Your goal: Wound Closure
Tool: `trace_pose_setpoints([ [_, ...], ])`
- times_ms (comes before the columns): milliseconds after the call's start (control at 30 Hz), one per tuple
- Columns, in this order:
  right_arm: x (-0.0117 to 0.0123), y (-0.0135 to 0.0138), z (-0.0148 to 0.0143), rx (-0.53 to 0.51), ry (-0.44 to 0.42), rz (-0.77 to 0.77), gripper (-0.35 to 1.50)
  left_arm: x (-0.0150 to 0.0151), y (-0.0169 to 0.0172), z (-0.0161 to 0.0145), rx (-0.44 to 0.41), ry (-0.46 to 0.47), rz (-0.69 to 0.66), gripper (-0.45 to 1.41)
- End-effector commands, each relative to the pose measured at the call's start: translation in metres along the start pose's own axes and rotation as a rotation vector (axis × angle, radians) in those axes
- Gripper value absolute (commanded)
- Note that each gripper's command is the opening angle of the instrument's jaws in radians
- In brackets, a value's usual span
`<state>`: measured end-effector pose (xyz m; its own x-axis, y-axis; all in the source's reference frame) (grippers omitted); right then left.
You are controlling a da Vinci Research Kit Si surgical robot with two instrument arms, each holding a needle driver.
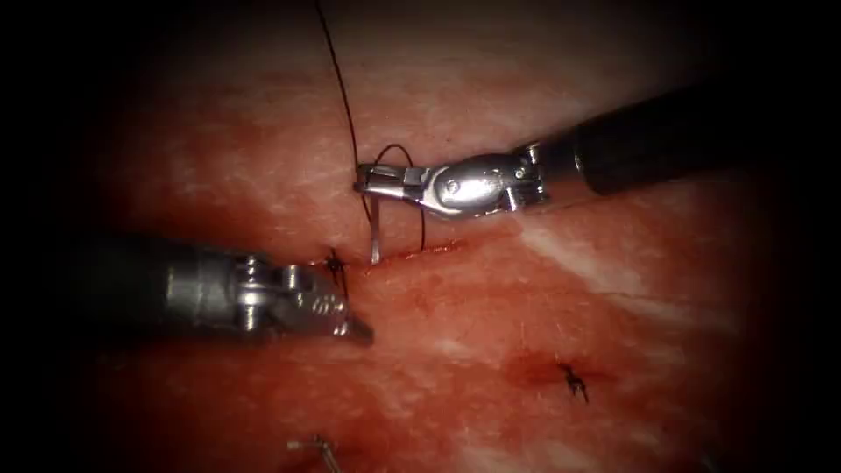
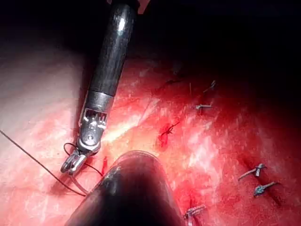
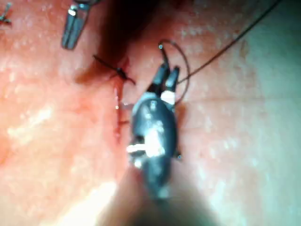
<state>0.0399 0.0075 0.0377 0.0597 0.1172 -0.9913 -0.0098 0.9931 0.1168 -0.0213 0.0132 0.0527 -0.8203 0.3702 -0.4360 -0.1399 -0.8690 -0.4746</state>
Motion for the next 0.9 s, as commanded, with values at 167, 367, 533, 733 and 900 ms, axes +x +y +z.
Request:
trace_pose_setpoints([
  [167,-0.0005,-0.0003,0.0004,0.019,-0.019,0.018,-0.35,-0.0016,0.0006,0.0041,0.015,0.035,0.016,-0.45],
  [367,-0.0005,-0.0002,0.0005,0.024,-0.020,0.048,-0.35,-0.0028,0.0001,0.0050,0.031,0.062,0.003,-0.45],
  [533,-0.0003,0.0003,0.0004,0.025,-0.023,0.070,-0.35,-0.0029,-0.0007,0.0051,0.039,0.090,0.000,-0.45],
  [733,0.0000,0.0006,0.0004,0.030,-0.030,0.097,-0.35,-0.0035,-0.0017,0.0055,0.045,0.106,-0.007,-0.45],
  [900,0.0002,0.0009,0.0007,0.038,-0.042,0.130,-0.35,-0.0039,-0.0025,0.0057,0.052,0.126,-0.019,-0.45],
])
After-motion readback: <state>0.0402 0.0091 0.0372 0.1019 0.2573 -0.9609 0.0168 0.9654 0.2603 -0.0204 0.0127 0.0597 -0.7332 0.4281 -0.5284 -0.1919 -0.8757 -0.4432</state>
